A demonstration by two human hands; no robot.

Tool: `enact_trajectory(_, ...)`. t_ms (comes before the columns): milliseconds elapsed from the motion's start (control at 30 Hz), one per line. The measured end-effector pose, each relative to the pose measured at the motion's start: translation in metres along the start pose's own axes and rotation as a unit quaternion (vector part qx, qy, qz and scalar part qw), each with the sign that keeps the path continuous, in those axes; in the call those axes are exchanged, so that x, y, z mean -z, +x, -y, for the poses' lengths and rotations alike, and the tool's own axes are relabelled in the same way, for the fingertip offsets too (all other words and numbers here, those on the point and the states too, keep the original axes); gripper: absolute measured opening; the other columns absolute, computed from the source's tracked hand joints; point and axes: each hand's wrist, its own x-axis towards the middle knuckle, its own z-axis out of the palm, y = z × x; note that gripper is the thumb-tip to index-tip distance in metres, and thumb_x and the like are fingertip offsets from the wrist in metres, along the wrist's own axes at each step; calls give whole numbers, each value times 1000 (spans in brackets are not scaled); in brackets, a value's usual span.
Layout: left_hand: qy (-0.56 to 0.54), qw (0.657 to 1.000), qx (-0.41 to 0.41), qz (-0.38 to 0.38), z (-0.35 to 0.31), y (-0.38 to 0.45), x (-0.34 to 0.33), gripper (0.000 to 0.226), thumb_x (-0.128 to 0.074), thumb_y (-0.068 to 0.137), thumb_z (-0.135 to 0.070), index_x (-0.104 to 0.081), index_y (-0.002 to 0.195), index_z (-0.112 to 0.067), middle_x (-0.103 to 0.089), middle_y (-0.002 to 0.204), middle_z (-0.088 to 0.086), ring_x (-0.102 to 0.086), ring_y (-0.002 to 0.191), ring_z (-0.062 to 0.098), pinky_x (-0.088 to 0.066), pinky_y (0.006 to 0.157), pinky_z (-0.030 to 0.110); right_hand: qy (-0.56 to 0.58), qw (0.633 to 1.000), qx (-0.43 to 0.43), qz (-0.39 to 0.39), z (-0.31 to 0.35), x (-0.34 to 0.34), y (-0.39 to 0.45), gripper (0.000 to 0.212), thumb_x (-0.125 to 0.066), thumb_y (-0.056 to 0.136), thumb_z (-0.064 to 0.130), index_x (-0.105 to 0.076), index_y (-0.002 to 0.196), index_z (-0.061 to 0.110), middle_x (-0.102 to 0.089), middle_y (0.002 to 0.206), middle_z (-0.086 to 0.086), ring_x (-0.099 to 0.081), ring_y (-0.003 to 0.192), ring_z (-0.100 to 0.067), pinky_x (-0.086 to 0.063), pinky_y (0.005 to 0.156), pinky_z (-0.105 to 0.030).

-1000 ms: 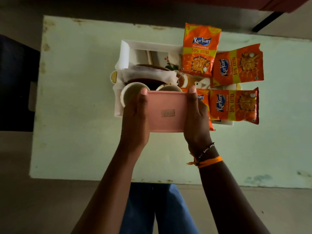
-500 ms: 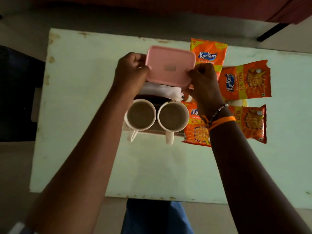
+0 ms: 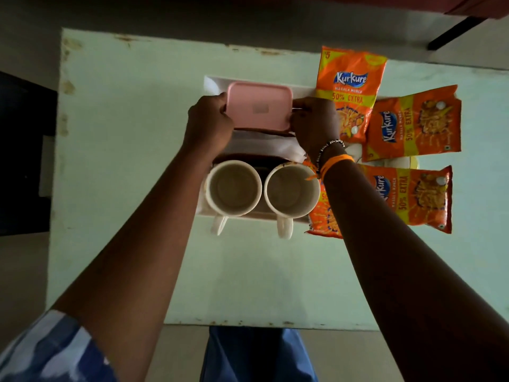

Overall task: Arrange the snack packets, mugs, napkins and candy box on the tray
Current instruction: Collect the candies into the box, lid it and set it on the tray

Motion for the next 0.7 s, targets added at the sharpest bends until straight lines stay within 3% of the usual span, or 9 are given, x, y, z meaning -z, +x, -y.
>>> enact_trajectory(67,-1,1000,7,17,3,0,-1,50,-36,86,1,-54,128,-19,-60,126,15,-53,116,32,-42,88,30,8,1000,-5,2,-2,-3,0,32,-52,80,-2,-67,107,1,-71,108,-19,-66,98,-34,-53,90,-45)
enact_trajectory(200,-16,1000,3,25,9,-1,-4,51,-34,89,-1,-47,134,-20,-58,129,14,-52,117,31,-41,89,30,-10,1000,11,-19,-4,-6,-1,31,-53,80,-1,-68,106,3,-72,106,-17,-67,96,-29,-55,84,-35)
enact_trajectory(367,-47,998,8,30,13,-2,-7,52,-35,89,-2,-42,137,-20,-56,133,11,-50,122,27,-40,94,29,17,1000,13,0,-6,-6,0,30,-53,80,-3,-66,107,1,-71,107,-19,-67,97,-30,-54,88,-43)
enact_trajectory(500,-32,998,22,40,10,-1,-5,52,-36,91,-6,-33,142,-18,-48,141,10,-43,129,26,-35,104,30,6,999,17,32,-6,-1,3,31,-57,84,3,-62,114,1,-69,112,-19,-65,102,-29,-52,92,-43)
enact_trajectory(600,-28,999,8,19,3,-9,-4,58,-40,94,-11,-17,147,-15,-33,151,9,-32,137,25,-27,111,32,8,999,24,28,-7,7,2,34,-60,86,13,-59,118,2,-67,116,-16,-64,105,-25,-50,90,-28)
enact_trajectory(700,-29,999,-37,-28,-9,-25,-2,58,-45,92,-9,-21,145,-14,-35,149,8,-33,136,25,-29,110,33,-30,996,70,-44,-13,23,-8,31,-60,86,14,-61,116,7,-67,117,-10,-63,107,-19,-39,76,-12)
